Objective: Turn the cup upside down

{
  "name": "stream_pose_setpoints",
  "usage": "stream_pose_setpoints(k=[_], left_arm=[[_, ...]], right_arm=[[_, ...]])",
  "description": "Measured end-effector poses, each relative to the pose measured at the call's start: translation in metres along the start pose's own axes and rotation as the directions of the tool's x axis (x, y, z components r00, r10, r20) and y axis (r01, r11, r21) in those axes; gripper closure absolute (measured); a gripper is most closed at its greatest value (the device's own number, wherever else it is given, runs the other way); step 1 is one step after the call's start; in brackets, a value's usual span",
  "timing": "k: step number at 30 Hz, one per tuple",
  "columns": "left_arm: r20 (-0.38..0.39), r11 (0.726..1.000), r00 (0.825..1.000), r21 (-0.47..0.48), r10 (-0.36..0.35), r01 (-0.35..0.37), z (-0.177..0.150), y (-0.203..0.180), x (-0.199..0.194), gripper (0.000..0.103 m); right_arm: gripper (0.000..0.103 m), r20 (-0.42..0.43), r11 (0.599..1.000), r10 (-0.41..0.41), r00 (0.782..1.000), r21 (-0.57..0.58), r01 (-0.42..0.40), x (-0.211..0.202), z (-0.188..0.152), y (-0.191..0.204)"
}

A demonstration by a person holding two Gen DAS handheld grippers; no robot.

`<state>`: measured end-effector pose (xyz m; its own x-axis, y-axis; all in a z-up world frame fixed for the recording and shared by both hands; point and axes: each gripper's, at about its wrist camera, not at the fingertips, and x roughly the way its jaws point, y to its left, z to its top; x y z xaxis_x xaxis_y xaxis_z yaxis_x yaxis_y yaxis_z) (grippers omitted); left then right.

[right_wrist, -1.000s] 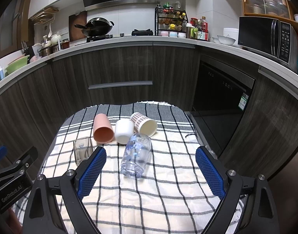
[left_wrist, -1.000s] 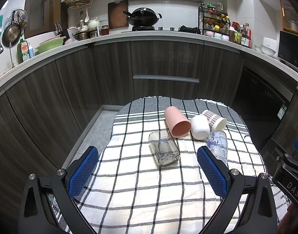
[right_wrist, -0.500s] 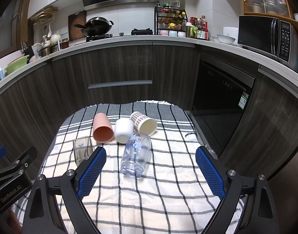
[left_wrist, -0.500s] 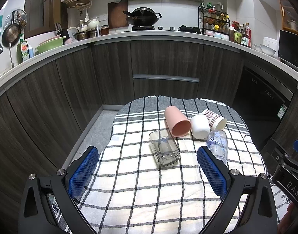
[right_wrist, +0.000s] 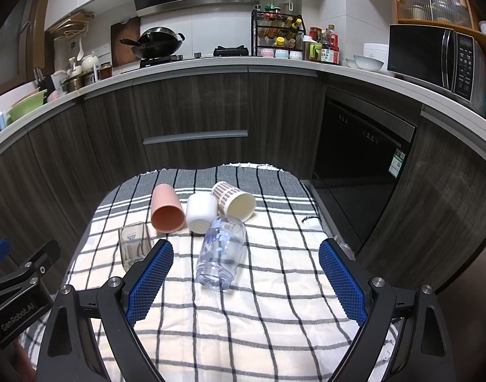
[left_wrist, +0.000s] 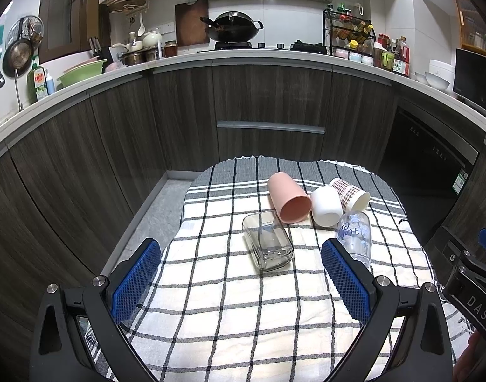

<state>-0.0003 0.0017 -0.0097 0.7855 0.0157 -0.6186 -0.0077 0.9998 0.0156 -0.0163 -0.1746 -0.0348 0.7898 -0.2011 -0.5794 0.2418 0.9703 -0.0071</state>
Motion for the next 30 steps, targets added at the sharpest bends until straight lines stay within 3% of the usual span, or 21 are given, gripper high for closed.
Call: stream_pose_setpoints(k=[30], left_arm=[[-0.011,0.999,1.0,-0.013,0.029,-0.029,-0.001,0.005,0.011,0.0]], right_arm=[[0.01,-0.023,1.0,0.016,1.0,-0.011,-0.017,0.012,-0.002,0.005]])
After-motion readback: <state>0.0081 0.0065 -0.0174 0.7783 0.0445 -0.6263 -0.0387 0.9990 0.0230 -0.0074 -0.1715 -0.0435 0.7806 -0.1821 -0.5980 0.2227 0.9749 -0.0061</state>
